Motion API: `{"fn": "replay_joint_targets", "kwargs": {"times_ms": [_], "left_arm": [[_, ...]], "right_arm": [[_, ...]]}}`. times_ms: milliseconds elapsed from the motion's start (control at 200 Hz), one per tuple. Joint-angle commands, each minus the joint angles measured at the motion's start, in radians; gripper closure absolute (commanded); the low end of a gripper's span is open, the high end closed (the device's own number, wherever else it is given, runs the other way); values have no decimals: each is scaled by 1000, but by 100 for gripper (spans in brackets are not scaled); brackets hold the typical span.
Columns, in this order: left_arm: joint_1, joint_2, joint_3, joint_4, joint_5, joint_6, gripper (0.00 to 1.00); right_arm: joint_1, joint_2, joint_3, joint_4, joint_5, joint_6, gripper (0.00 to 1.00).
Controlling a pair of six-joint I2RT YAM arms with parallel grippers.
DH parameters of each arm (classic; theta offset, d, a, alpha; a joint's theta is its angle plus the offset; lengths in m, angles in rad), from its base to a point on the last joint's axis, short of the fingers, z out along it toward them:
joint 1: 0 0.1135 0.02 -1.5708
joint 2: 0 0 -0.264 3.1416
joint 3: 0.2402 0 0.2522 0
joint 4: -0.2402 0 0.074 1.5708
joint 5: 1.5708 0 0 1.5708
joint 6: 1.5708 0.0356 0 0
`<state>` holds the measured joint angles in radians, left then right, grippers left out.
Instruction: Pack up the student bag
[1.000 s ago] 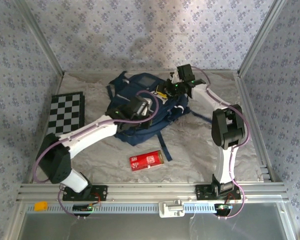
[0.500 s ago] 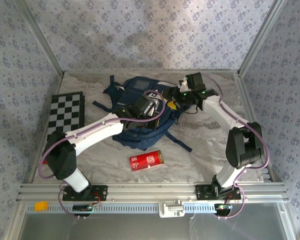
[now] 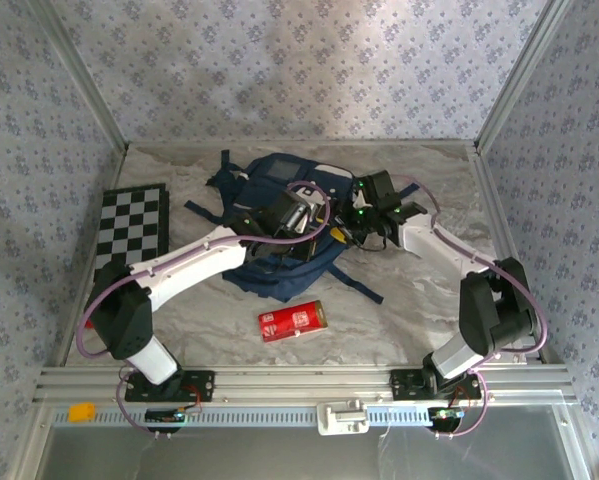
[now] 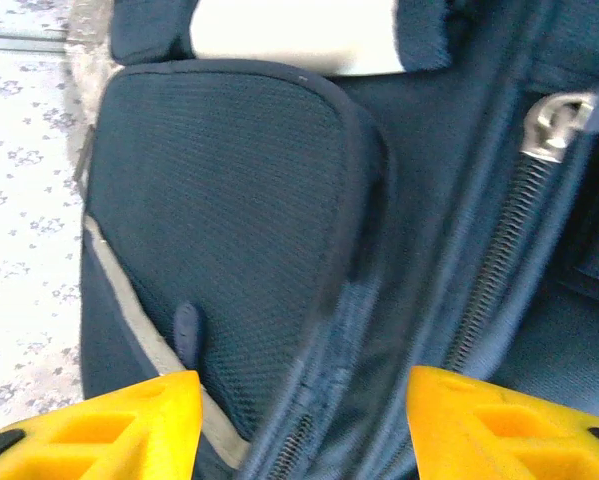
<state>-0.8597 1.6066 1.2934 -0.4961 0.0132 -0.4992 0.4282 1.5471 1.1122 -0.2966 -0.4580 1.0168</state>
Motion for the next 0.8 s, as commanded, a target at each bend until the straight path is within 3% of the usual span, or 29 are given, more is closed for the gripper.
{"fn": "replay_joint_targets", "kwargs": {"times_ms": [0, 295, 510, 650, 795], "left_arm": [[2, -15, 36, 31, -10, 33, 100], [2, -7, 38, 45, 8, 30, 100], [2, -5, 46, 38, 36, 40, 100], [1, -16, 45, -3, 36, 65, 100], [6, -54, 16, -43, 28, 95, 100]], "right_arm": [[4, -52, -20, -36, 36, 22, 41], [50, -21, -59, 114, -8, 118, 52], [25, -3, -60, 148, -20, 113, 73], [-6, 3, -44, 119, -34, 69, 92], [-52, 1, -37, 99, -76, 27, 100]]}}
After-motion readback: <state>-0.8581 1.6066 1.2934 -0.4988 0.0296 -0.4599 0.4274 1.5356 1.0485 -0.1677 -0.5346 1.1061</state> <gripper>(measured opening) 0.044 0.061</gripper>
